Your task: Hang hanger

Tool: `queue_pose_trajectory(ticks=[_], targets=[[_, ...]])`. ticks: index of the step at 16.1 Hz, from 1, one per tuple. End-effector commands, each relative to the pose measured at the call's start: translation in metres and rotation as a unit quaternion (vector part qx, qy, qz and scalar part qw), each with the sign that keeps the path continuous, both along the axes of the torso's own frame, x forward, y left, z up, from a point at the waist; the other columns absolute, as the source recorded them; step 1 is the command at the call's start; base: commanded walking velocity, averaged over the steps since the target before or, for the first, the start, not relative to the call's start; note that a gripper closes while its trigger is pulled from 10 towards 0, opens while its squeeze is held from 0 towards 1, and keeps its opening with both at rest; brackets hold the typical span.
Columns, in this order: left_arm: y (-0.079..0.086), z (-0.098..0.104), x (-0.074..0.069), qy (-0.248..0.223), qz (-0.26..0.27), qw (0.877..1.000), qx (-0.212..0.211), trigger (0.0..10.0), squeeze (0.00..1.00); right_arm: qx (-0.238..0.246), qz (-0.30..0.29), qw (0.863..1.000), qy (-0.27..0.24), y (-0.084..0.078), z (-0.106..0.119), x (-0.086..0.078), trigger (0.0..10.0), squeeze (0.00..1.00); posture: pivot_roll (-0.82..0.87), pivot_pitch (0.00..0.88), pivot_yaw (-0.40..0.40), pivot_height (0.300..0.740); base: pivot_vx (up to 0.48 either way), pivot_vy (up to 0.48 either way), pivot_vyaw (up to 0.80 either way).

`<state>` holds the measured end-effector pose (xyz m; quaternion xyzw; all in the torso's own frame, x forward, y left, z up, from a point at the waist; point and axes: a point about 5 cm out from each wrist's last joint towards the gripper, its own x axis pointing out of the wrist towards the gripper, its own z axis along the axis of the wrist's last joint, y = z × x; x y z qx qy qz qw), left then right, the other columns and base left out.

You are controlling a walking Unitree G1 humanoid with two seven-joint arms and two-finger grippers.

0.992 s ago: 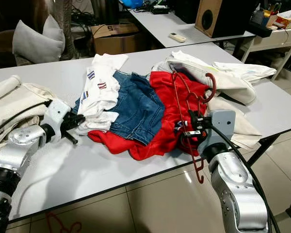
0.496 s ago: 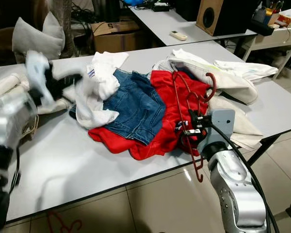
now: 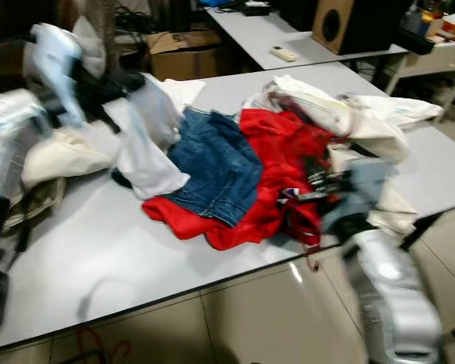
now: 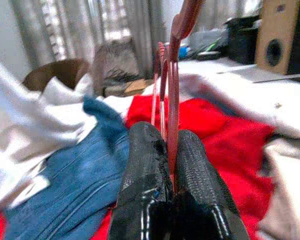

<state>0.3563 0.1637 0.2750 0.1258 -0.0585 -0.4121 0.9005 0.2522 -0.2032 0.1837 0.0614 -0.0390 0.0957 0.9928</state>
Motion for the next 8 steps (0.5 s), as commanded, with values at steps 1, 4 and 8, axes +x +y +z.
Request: queue_pose_trajectory(ticks=[1, 4, 8], targets=[[-0.029, -0.028, -0.006, 0.037, -0.039, 0.998, 0.034, 0.0, 0.0, 0.015, -0.036, 0.999, -0.022, -0.015, 0.011, 0.002, 10.0, 0.0, -0.12, 0.0, 0.029, 0.74, 0.0, 0.0, 0.0], [-0.067, -0.084, -0.011, 0.1, -0.025, 0.993, 0.05, 10.0, 0.0, 0.012, -0.075, 0.997, -0.014, -0.029, 0.01, 0.002, 10.0, 0.0, -0.13, 0.0, 0.027, 0.74, 0.0, 0.0, 0.0], [-0.078, -0.095, -0.03, 0.143, -0.065, 0.988, 0.015, 10.0, 1.0, 0.003, -0.058, 0.998, -0.003, -0.022, 0.006, 0.001, 10.0, 0.0, -0.13, 0.0, 0.019, 0.74, 0.0, 0.0, 0.0]])
